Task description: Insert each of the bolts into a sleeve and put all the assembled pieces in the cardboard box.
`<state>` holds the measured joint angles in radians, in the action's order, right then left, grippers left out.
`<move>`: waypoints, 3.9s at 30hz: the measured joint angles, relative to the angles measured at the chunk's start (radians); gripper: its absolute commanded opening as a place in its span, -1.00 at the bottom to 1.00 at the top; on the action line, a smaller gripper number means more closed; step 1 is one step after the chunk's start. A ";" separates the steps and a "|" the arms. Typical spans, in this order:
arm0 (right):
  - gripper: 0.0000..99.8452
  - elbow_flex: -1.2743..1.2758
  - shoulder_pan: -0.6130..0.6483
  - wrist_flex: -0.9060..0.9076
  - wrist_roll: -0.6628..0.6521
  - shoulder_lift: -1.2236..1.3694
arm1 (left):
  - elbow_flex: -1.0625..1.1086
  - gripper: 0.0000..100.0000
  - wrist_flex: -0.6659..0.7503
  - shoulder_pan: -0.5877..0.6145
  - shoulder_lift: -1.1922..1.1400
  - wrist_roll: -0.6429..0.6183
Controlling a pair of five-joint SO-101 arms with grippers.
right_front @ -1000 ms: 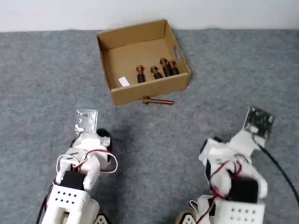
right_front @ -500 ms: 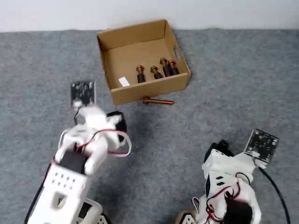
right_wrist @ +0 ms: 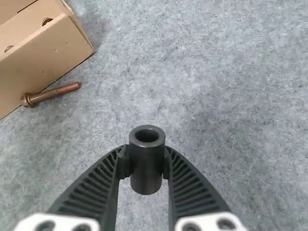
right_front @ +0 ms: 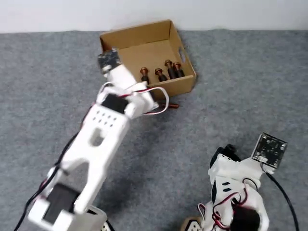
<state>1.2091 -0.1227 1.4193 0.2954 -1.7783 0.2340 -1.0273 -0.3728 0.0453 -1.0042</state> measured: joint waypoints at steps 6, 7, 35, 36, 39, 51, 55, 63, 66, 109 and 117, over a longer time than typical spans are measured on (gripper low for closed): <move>-0.98 0.000 0.000 0.000 0.000 0.000 | -0.218 -0.65 -0.098 -0.074 -0.241 -0.060; -0.98 0.000 0.000 0.000 0.000 0.000 | -0.253 -0.65 -0.109 -0.081 -0.279 -0.066; -0.98 0.000 0.000 0.000 0.000 -0.002 | -0.976 -0.65 -0.356 0.035 -0.985 -0.087; -0.98 0.000 0.000 0.000 0.000 -0.002 | -1.019 -0.65 -0.379 0.035 -1.013 -0.089; -0.98 0.000 0.000 0.000 0.000 -0.002 | -1.155 -0.66 -0.459 0.035 -1.092 -0.091; -0.98 0.000 0.000 0.000 0.000 0.000 | -1.379 -0.99 -0.690 0.052 -1.227 -0.048; -0.98 0.000 0.000 0.000 0.000 0.000 | -1.378 -0.99 -0.695 0.052 -1.226 0.031; -0.98 0.000 0.000 0.000 0.000 -0.002 | -1.376 -0.80 -0.697 0.066 -1.171 0.087; -0.98 0.000 0.000 0.000 0.000 -0.002 | -1.376 -0.48 -0.697 0.063 -1.149 0.087; -0.98 0.000 0.000 0.000 0.000 -0.002 | -1.611 -0.43 -0.635 0.011 -1.284 0.100; -0.98 0.000 0.000 0.000 0.000 -0.002 | -1.531 -0.44 -0.624 0.014 -1.292 0.089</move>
<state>1.2091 -0.1227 1.4193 0.2954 -1.7799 -1.2973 -1.6517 -0.3590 -1.2467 -0.9152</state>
